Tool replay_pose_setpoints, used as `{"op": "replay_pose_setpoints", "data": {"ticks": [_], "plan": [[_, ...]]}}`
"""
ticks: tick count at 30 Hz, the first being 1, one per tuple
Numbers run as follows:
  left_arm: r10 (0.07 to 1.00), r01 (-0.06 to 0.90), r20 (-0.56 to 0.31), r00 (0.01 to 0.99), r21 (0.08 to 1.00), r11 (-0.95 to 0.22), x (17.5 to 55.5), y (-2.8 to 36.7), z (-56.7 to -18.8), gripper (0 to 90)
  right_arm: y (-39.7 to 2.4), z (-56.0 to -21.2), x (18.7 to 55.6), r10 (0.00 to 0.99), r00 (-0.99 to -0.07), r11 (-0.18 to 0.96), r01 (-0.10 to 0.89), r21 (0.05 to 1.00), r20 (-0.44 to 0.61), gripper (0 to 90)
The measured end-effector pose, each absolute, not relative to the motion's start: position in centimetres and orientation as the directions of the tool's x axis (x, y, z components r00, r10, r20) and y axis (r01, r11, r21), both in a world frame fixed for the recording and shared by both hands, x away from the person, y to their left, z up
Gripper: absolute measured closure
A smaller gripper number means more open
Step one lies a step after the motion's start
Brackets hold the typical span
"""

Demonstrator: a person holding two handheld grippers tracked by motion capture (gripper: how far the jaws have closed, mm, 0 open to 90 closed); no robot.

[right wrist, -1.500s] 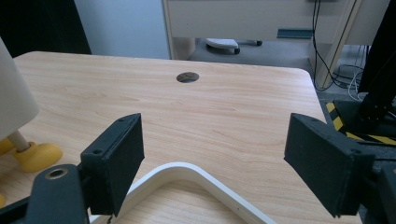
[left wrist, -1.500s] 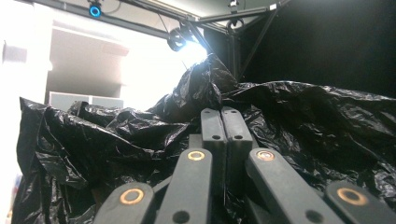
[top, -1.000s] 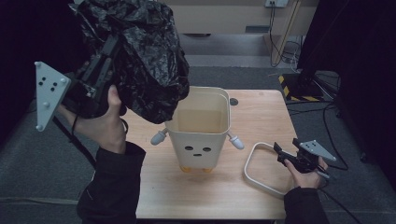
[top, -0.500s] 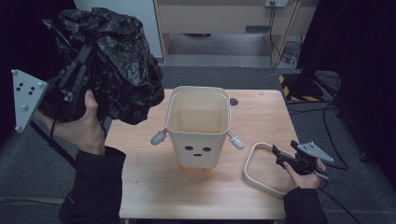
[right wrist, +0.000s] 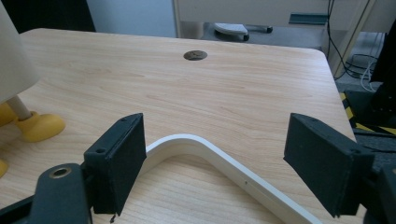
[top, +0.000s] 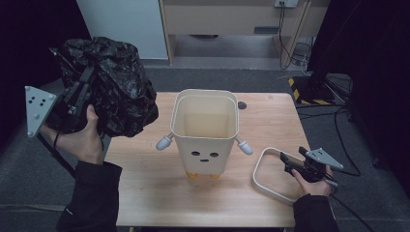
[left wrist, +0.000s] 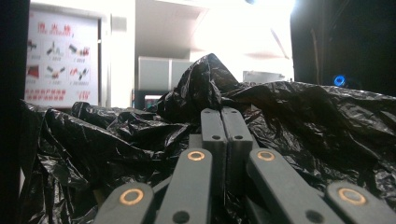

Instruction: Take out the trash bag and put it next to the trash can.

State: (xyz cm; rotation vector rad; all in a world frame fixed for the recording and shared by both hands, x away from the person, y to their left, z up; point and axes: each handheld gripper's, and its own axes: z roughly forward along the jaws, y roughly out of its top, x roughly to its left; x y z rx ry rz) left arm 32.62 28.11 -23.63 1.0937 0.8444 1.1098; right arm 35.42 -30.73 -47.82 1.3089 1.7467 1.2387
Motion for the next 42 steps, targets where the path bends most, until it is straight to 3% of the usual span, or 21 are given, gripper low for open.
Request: {"op": "replay_pose_setpoints", "data": {"ticks": [17, 42], "plan": [[0.976, -0.067, -0.028, 0.216, 0.997, 0.043, 34.7, 29.8, -31.1, 89.2, -30.6, -48.7, 35.3, 0.934, -0.357, 0.115, 0.389, 0.914, 0.034, 22.9], [0.976, 0.150, -0.040, 0.212, 0.989, 0.008, 37.7, 30.0, -37.8, 88.8, -31.2, -49.4, 35.0, 0.948, -0.317, 0.110, 0.433, 0.895, 0.037, 21.4]]}}
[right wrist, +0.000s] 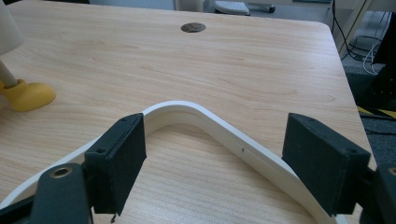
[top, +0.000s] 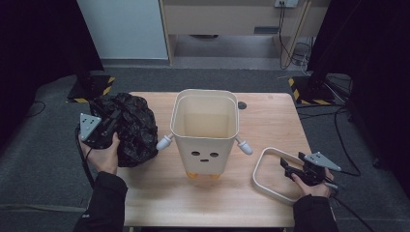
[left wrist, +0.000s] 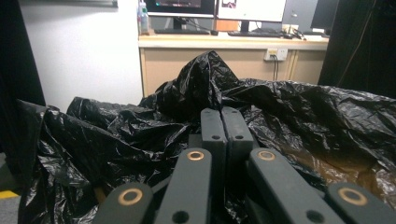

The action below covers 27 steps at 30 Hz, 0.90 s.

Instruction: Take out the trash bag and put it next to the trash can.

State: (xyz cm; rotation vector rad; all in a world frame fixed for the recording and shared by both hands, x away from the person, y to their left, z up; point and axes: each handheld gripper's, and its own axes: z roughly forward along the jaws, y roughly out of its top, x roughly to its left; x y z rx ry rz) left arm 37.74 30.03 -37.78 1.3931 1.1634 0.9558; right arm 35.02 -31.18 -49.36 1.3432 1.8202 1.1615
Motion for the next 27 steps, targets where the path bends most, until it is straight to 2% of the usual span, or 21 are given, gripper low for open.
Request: {"op": "replay_pose_setpoints", "data": {"ticks": [13, 27], "plan": [[0.971, 0.166, -0.046, 0.233, 0.986, 0.007, 38.3, 29.4, -38.0, 86.4, -30.9, -49.7, 35.2, 0.943, -0.330, 0.114, 0.444, 0.889, 0.044, 20.8], [0.966, 0.115, -0.073, 0.247, 0.992, 0.046, 37.3, 29.3, -36.4, 57.1, -31.0, -49.6, 35.2, 0.945, -0.324, 0.106, 0.438, 0.893, 0.047, 20.5]]}}
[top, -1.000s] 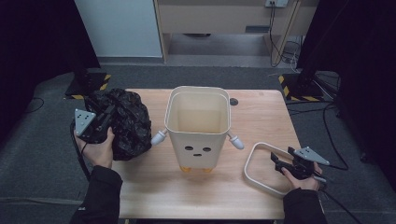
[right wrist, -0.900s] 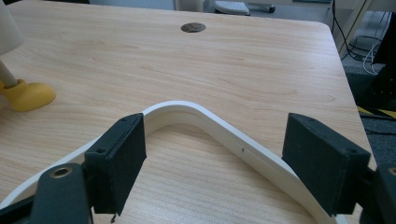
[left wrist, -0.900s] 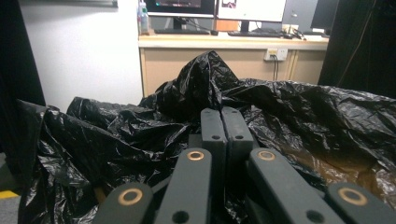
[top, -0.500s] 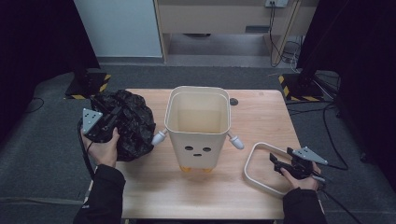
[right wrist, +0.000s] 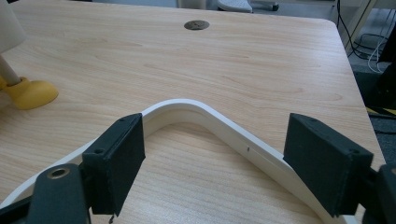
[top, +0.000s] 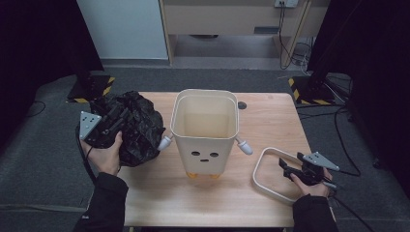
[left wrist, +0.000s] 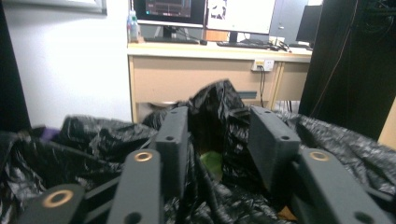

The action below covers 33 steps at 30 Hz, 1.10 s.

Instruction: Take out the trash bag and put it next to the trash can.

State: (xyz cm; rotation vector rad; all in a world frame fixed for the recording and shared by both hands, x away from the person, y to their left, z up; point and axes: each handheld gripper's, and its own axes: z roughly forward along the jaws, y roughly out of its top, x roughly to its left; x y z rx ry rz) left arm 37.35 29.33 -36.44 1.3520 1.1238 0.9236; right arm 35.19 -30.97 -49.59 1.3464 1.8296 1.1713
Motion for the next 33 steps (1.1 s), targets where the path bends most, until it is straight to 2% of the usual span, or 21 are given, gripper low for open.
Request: {"op": "replay_pose_setpoints", "data": {"ticks": [4, 16, 33], "plan": [[0.967, 0.098, -0.043, 0.250, 0.995, 0.019, 37.1, 29.2, -35.6, 53.2, -31.0, -49.6, 35.2, 0.945, -0.323, 0.106, 0.438, 0.893, 0.046, 20.4], [0.962, 0.093, -0.024, 0.273, 0.996, -0.002, 37.2, 28.8, -35.3, 51.1, -30.9, -49.7, 35.2, 0.944, -0.328, 0.111, 0.439, 0.892, 0.044, 20.4], [0.960, 0.182, -0.003, 0.280, 0.982, -0.050, 36.4, 29.1, -37.9, 50.0, -31.0, -49.7, 35.2, 0.946, -0.320, 0.108, 0.441, 0.891, 0.044, 20.5]]}}
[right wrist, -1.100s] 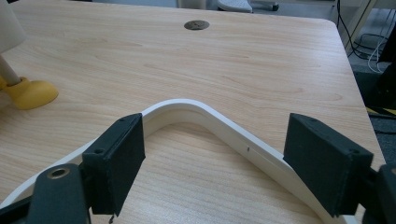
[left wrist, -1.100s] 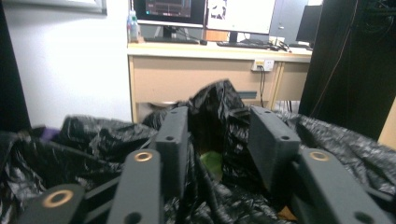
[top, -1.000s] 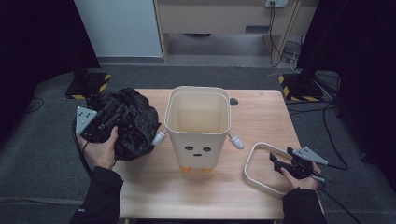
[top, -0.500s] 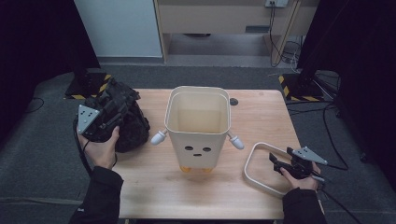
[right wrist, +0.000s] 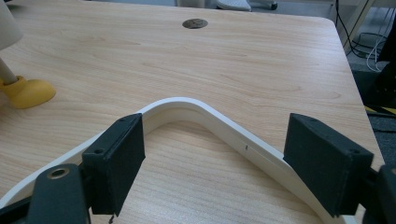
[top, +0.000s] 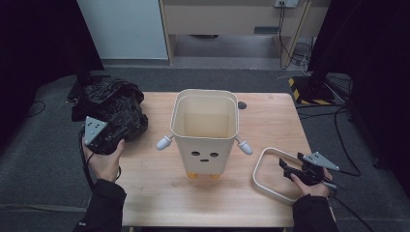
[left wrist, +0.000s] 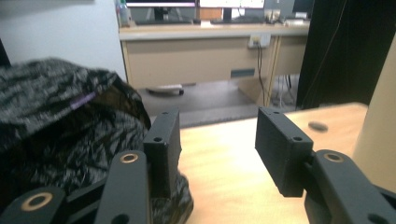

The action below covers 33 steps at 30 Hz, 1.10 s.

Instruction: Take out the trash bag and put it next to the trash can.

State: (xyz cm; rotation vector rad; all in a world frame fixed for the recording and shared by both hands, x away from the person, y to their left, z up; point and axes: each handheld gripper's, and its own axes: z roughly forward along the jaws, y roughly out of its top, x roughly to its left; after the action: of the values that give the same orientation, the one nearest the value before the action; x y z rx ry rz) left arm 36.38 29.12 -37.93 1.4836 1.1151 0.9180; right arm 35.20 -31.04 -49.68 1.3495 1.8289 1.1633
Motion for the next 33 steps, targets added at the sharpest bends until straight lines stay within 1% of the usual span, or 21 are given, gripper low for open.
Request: {"op": "replay_pose_setpoints", "data": {"ticks": [6, 17, 22, 25, 27, 29, 33], "plan": [[0.954, 0.252, 0.001, 0.300, 0.965, -0.080, 35.4, 29.2, -40.5, 47.9, -31.1, -49.7, 35.2, 0.947, -0.319, 0.105, 0.441, 0.891, 0.046, 20.6], [0.951, 0.378, -0.044, 0.305, 0.922, -0.079, 33.3, 29.7, -45.4, 44.2, -31.1, -49.8, 35.2, 0.946, -0.322, 0.112, 0.446, 0.888, 0.043, 20.7], [0.949, 0.428, -0.040, 0.312, 0.898, -0.103, 32.5, 29.5, -47.2, 41.6, -31.1, -49.8, 35.2, 0.947, -0.318, 0.107, 0.449, 0.887, 0.047, 20.9], [0.946, 0.460, -0.060, 0.318, 0.882, -0.099, 32.0, 29.3, -48.3, 38.7, -31.2, -49.9, 35.2, 0.946, -0.320, 0.111, 0.453, 0.884, 0.045, 21.1], [0.946, 0.488, -0.074, 0.314, 0.868, -0.094, 31.8, 29.3, -49.0, 34.8, -31.2, -49.9, 35.2, 0.946, -0.322, 0.114, 0.456, 0.883, 0.044, 21.5], [0.946, 0.517, -0.104, 0.307, 0.853, -0.074, 31.6, 29.1, -49.5, 32.6, -31.2, -50.0, 35.3, 0.945, -0.323, 0.115, 0.456, 0.882, 0.044, 21.6], [0.948, 0.557, -0.095, 0.303, 0.825, -0.096, 31.6, 29.1, -50.2, 27.5, -31.3, -50.2, 35.5, 0.946, -0.322, 0.120, 0.464, 0.878, 0.042, 21.8]]}}
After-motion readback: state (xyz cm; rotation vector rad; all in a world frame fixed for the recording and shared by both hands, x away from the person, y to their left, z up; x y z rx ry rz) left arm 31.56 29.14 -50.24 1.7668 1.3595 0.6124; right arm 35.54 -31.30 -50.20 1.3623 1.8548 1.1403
